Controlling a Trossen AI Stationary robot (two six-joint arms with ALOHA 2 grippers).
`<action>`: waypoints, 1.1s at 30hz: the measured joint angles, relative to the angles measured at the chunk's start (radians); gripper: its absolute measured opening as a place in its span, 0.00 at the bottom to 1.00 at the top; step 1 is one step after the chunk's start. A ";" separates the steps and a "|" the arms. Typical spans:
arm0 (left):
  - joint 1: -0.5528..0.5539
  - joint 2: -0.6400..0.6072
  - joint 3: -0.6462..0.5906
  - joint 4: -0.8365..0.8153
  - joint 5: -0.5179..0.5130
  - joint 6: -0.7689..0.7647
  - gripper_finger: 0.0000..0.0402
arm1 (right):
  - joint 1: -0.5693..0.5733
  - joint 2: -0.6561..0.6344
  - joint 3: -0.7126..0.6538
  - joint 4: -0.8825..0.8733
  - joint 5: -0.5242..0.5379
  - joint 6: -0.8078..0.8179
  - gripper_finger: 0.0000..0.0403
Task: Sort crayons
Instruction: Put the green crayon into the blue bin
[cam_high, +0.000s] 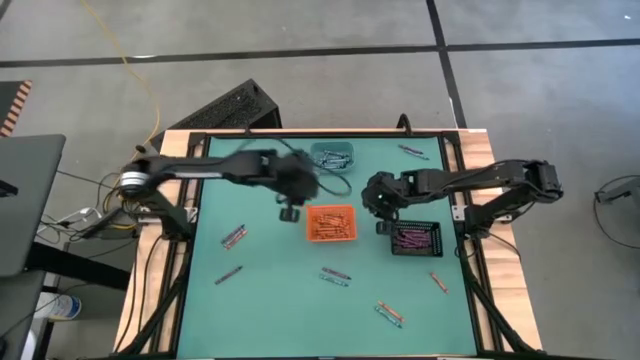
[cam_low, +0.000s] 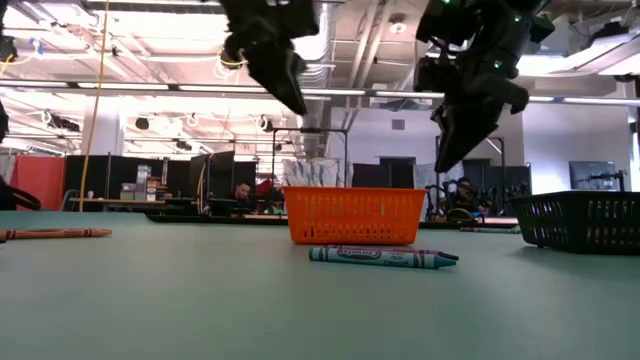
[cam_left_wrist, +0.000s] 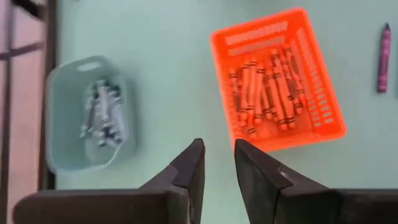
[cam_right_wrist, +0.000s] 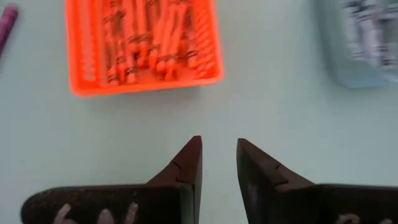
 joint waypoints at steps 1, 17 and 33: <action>0.013 -0.044 -0.049 0.037 0.006 -0.009 0.19 | -0.011 -0.013 0.000 -0.001 0.001 0.000 0.23; 0.060 -0.531 -0.824 0.778 0.034 -0.123 0.14 | -0.577 -0.012 0.011 -0.037 0.107 -0.199 0.23; 0.060 -0.567 -0.850 0.762 0.034 -0.147 0.14 | -0.883 0.396 0.176 -0.188 0.127 -0.311 0.23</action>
